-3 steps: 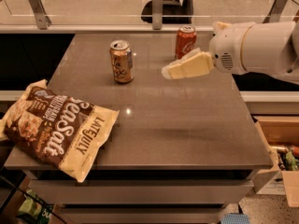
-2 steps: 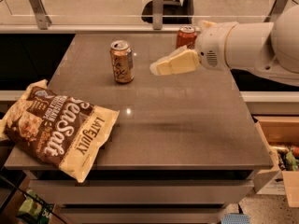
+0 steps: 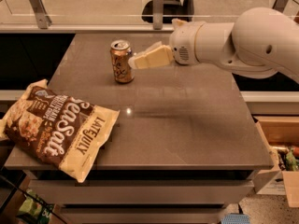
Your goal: Pick orange can
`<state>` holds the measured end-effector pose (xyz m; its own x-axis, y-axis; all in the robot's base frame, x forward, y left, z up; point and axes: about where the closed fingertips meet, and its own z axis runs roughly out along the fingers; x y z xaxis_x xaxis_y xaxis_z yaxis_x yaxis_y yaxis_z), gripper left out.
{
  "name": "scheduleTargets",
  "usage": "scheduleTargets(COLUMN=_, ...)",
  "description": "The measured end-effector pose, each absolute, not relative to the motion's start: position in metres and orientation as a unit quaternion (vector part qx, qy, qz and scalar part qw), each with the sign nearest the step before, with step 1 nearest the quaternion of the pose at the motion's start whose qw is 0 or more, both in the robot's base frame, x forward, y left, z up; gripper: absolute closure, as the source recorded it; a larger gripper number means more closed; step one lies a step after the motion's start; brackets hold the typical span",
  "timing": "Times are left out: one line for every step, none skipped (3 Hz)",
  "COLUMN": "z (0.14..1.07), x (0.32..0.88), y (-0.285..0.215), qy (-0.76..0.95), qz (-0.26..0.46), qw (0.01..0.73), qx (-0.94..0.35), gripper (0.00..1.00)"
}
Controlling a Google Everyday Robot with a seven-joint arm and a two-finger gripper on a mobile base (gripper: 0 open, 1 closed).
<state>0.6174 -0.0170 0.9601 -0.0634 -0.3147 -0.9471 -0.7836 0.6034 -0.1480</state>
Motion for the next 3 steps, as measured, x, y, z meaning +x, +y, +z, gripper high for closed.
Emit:
scheduleTargets(z=0.951, x=0.633, y=0.010, qy=0.693, qz=0.225, qw=0.556, qx=-0.399, gripper=0.00)
scheduleTargets(z=0.944, x=0.647, y=0.034, qy=0.689, qz=0.242, qw=0.554, qx=-0.399, gripper=0.00)
scheduleTargets(z=0.930, x=0.658, y=0.060, qy=0.687, qz=0.269, qw=0.547, qx=-0.395, gripper=0.00)
